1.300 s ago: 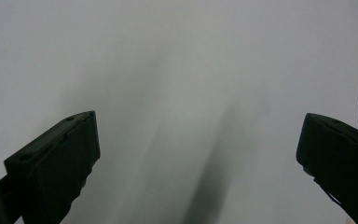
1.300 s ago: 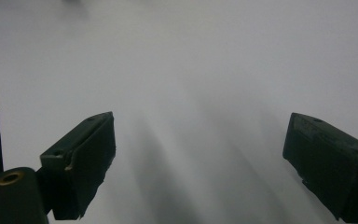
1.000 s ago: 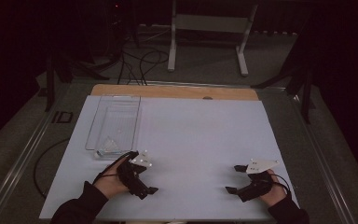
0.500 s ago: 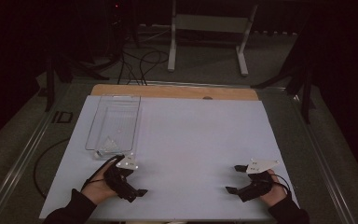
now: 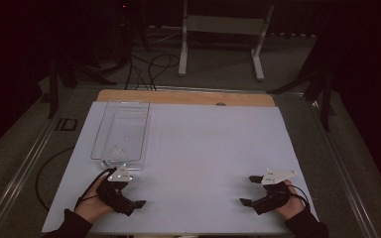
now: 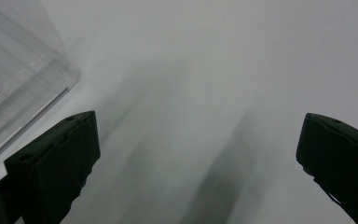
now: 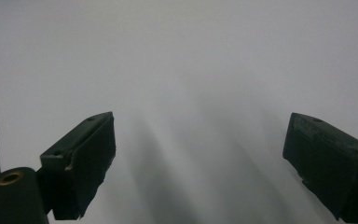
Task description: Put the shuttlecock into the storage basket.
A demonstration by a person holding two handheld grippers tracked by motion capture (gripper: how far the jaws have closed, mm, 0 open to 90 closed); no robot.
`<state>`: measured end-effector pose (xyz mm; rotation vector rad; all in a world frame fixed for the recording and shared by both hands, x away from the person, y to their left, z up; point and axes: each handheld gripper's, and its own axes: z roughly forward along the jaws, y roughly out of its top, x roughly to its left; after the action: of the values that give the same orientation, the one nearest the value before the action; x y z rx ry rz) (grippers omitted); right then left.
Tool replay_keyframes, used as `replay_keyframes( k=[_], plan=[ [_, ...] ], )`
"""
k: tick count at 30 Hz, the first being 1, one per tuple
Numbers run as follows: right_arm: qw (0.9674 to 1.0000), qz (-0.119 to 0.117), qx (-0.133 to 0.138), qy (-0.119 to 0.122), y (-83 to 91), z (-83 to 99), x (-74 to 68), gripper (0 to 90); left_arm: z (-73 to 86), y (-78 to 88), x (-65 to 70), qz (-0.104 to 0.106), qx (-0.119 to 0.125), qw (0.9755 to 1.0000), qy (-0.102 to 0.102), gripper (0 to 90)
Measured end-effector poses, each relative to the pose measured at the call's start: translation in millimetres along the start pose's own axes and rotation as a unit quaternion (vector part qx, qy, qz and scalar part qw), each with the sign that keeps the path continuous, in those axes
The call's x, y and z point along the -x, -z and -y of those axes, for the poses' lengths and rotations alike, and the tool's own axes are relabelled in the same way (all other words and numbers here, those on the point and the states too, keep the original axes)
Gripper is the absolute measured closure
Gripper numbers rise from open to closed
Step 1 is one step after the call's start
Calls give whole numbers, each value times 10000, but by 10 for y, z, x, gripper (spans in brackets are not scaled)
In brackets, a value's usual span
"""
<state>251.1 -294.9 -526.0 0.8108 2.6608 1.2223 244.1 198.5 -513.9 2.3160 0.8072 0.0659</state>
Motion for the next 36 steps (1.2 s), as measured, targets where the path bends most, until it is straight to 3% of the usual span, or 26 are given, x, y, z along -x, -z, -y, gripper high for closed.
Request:
replay_keyframes(
  k=[9, 11, 14, 21, 26, 36],
  plan=[
    [10000, 8, 12, -10, 3, 5, 3, 93, 101, 40, -13, -389, 156, 9990, 151, 0],
    [10000, 11, 24, -24, -1, 12, 4, 93, 123, 53, -22, -502, 333, 9979, 250, 0],
    [10000, 6, 0, -15, -2, 15, 4, 93, 155, 51, -40, -541, 387, 9973, 324, 0],
    [10000, 20, 6, -21, -2, 25, 3, 93, 216, 42, -33, -457, 415, 9977, 287, 0],
    [10000, 37, 12, -11, -7, 28, -4, 92, 257, 51, -58, -509, 568, 9967, 281, 0],
    [10000, 33, -19, -6, -19, 20, -6, 93, 267, 43, -67, -596, 604, 9961, 234, 0]
  ],
)
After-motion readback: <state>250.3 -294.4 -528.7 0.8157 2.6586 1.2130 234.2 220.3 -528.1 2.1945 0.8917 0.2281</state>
